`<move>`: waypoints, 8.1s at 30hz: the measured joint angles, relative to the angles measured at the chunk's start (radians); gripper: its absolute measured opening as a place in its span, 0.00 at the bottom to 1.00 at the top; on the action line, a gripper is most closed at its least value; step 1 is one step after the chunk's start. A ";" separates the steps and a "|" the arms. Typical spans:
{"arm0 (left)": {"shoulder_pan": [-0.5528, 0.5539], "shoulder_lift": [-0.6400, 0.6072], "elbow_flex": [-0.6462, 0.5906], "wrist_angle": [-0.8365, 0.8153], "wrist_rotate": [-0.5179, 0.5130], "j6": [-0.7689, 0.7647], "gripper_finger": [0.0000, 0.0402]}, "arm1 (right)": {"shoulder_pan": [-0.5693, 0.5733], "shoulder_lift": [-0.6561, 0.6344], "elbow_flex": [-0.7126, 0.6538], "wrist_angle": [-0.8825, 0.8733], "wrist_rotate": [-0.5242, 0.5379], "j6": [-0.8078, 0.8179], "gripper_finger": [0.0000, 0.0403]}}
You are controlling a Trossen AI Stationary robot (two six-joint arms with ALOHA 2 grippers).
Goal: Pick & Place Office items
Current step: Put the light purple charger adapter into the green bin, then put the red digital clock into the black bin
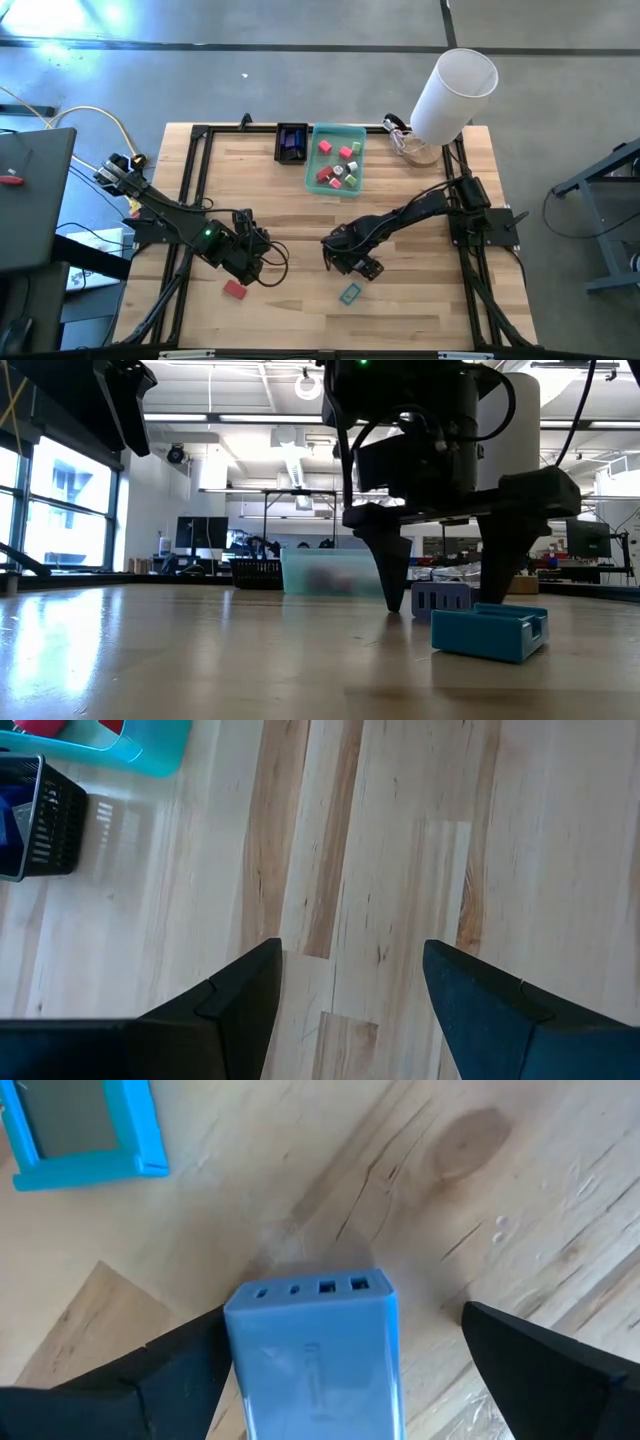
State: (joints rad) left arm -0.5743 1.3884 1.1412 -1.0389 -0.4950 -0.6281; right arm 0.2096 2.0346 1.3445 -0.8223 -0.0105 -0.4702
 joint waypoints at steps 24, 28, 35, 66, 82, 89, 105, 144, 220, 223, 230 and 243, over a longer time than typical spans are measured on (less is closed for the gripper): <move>0.000 0.000 0.000 0.000 0.000 0.000 0.58 | 0.037 -0.002 -0.005 0.016 0.071 0.336 0.50; 0.000 0.000 -0.009 0.001 0.000 0.035 0.58 | 0.048 -0.002 -0.006 0.035 0.112 0.486 0.50; 0.007 0.000 -0.075 -0.001 0.014 0.158 0.58 | 0.052 -0.008 -0.006 0.056 0.158 0.712 0.51; 0.041 0.000 -0.303 0.409 0.212 0.374 0.58 | -0.420 -0.395 -0.003 0.259 0.557 0.851 0.51; -0.040 0.000 -0.355 0.472 0.217 0.322 0.58 | -0.560 -0.078 -0.003 0.438 0.419 0.810 0.50; -0.027 0.000 -0.355 0.480 0.216 0.325 0.58 | -0.566 -0.063 -0.003 0.460 0.410 0.807 0.57; -0.015 0.000 -0.355 0.498 0.214 0.324 0.58 | -0.567 -0.063 -0.003 0.475 0.335 0.761 0.58; -0.017 0.000 -0.360 0.502 0.216 0.306 0.58 | -0.570 -0.063 -0.003 0.542 0.371 0.816 0.57; -0.355 0.001 -0.180 0.153 0.300 -0.029 0.58 | 0.118 -0.260 -0.003 0.529 0.638 0.796 0.65; -0.389 0.014 -0.181 0.157 0.269 -0.067 0.58 | 0.118 -0.260 -0.003 0.527 0.600 0.822 0.65; -0.412 0.120 -0.182 0.157 0.261 -0.055 0.58 | 0.125 -0.260 -0.003 0.526 0.554 0.846 0.65; -0.375 0.242 -0.186 0.215 0.303 0.001 0.58 | 0.171 -0.260 -0.003 0.527 0.558 0.892 0.65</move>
State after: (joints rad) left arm -0.9493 1.6303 0.9552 -0.8242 -0.1925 -0.6274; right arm 0.3808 1.7748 1.3418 -0.2951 0.5472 0.4216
